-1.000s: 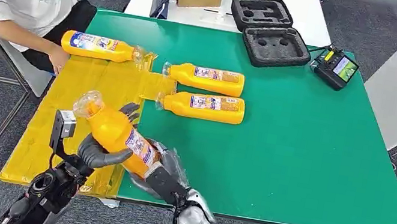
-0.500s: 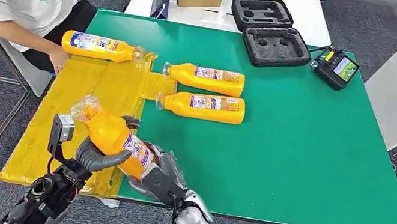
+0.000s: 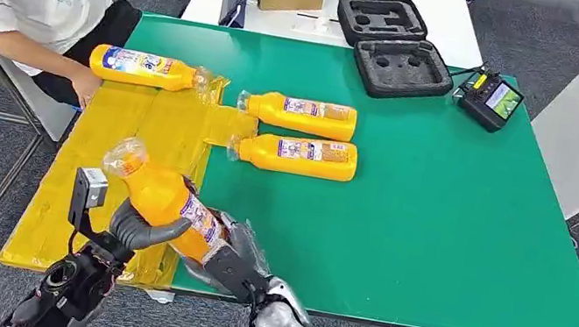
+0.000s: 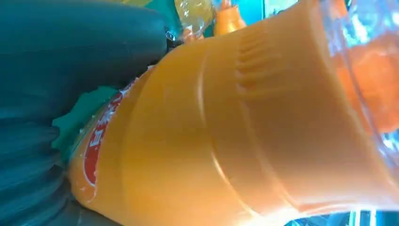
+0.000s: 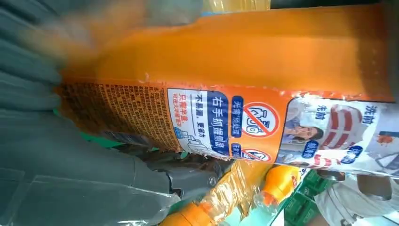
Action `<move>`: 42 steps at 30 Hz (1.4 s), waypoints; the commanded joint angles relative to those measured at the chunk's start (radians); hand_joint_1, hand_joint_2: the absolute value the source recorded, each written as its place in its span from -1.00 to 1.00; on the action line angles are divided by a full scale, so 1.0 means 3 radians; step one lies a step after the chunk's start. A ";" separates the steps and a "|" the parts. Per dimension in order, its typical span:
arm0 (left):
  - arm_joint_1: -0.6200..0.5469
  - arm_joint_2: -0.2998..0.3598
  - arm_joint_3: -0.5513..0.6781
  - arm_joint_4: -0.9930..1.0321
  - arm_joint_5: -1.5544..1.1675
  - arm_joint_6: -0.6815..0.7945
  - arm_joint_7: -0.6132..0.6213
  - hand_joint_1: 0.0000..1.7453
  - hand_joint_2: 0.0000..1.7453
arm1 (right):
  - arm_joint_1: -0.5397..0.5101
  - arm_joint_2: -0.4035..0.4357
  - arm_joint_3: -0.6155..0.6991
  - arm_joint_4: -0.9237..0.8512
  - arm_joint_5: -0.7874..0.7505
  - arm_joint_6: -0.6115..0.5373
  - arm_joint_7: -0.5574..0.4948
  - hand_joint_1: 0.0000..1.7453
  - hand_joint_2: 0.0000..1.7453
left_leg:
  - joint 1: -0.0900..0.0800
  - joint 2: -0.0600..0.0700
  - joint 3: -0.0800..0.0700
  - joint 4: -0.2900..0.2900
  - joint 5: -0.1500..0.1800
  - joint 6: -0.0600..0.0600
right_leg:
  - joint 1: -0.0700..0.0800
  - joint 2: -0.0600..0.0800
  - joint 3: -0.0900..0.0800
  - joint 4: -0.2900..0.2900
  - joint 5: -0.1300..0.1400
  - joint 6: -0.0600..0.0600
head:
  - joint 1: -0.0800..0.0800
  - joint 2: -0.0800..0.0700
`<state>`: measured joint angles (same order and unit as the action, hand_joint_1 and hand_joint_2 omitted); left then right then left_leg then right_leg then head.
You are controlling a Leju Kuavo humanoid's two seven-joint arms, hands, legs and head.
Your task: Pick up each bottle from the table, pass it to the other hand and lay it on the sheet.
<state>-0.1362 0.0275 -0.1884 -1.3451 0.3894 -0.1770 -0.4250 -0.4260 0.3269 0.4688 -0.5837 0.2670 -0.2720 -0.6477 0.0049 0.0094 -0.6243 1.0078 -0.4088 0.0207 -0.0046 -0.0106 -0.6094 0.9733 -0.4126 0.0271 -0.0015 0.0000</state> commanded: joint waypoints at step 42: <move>-0.1818 0.0556 -0.0345 0.2016 -0.4125 0.1777 0.0168 1.00 1.00 | 0.0726 -0.0533 0.0338 -0.2991 -0.0688 -0.0544 -0.0168 -1.00 1.00 | 0.0003 -0.0023 0.0006 -0.0001 0.0003 -0.0004 | 0.0003 -0.0021 0.0009 -0.0001 -0.0004 -0.0003 | 0.0001 0.0000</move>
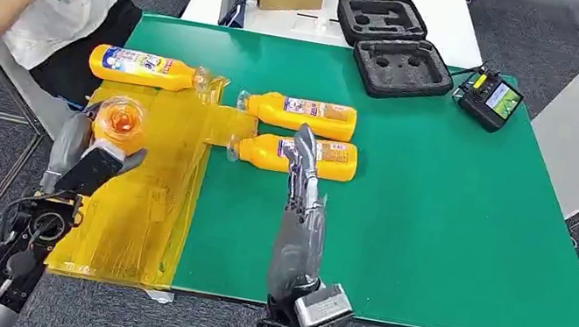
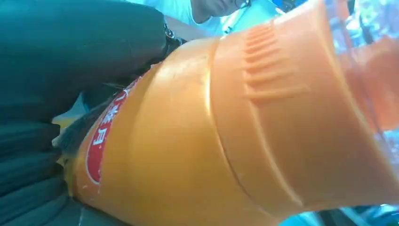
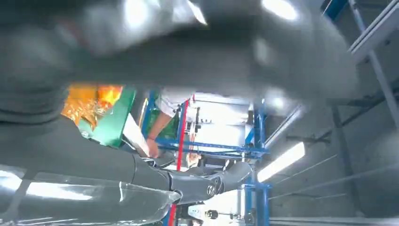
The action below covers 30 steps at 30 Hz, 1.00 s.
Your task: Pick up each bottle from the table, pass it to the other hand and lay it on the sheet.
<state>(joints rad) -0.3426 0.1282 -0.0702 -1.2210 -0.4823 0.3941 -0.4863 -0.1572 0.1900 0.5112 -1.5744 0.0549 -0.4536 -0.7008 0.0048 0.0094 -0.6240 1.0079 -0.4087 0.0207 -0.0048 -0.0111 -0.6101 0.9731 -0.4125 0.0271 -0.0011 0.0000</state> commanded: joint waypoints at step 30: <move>-0.1789 0.0056 -0.1632 0.2859 -0.1985 -0.2019 0.0562 1.00 1.00 | -0.0176 0.0112 0.0001 0.0750 -0.0051 0.0327 0.0009 -1.00 1.00 | 0.0001 -0.0001 0.0011 -0.0003 0.0002 -0.0002 | 0.0001 0.0002 0.0015 -0.0001 0.0000 -0.0001 | -0.0001 0.0000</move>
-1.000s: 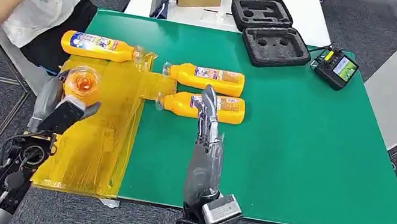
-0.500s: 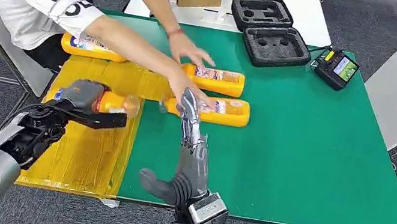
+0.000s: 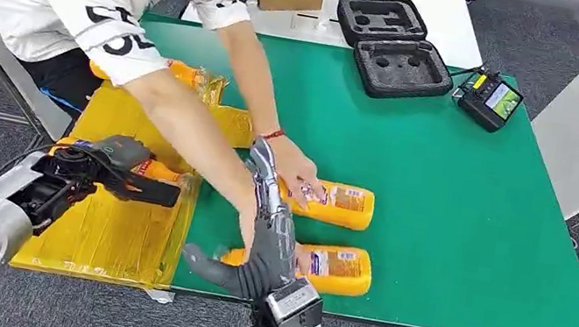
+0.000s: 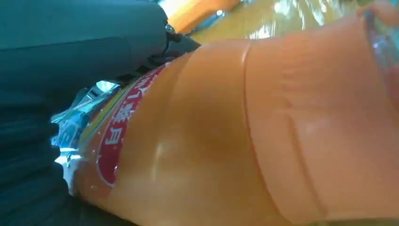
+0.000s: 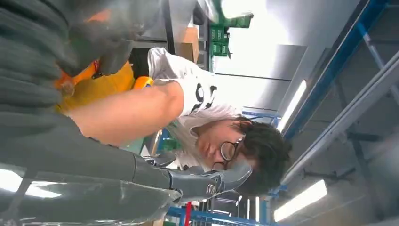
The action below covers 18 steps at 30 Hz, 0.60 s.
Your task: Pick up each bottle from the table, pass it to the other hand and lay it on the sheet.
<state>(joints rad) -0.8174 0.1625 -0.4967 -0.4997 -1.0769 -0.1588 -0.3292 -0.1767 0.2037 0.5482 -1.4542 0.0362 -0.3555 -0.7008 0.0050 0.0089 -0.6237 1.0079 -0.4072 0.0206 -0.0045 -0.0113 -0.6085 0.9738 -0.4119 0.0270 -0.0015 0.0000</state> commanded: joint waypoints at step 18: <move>-0.0162 -0.0168 -0.0142 0.0443 0.0122 -0.0153 0.0067 -1.00 -1.00 | -0.0073 0.0059 -0.0249 0.0507 0.0020 -0.0045 0.0009 -1.00 1.00 | 0.0000 -0.0002 0.0020 -0.0005 -0.0004 -0.0002 | -0.0001 0.0002 0.0021 -0.0005 -0.0004 -0.0001 | 0.0001 0.0000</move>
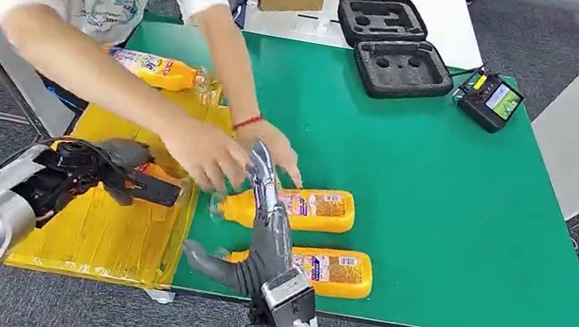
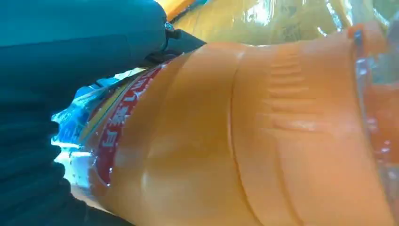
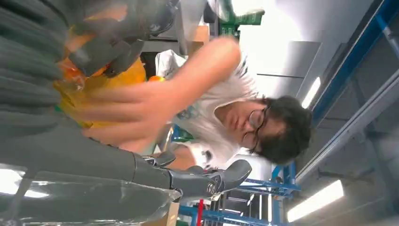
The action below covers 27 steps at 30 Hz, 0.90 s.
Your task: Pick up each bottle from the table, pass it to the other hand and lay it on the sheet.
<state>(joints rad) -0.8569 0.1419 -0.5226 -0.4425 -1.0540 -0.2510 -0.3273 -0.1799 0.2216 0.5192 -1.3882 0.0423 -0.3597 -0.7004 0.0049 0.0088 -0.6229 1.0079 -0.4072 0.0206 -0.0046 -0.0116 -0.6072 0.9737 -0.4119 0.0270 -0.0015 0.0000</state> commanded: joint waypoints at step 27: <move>0.0131 -0.0222 0.0989 -0.0022 0.0893 0.1421 0.0078 -1.00 -1.00 | 0.0081 0.0030 -0.0324 0.0315 0.0187 0.0021 0.0008 -1.00 1.00 | 0.0000 -0.0001 0.0009 -0.0002 -0.0003 -0.0003 | 0.0000 0.0003 0.0007 -0.0002 -0.0003 -0.0002 | 0.0000 0.0000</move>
<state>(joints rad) -0.8047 0.0824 -0.2746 -0.4746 -0.7729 0.1641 -0.3094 -0.1379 0.2216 0.4631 -1.3550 0.1045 -0.3608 -0.7004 0.0049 0.0089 -0.6232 1.0079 -0.4073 0.0207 -0.0046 -0.0113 -0.6079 0.9736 -0.4119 0.0271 -0.0015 0.0000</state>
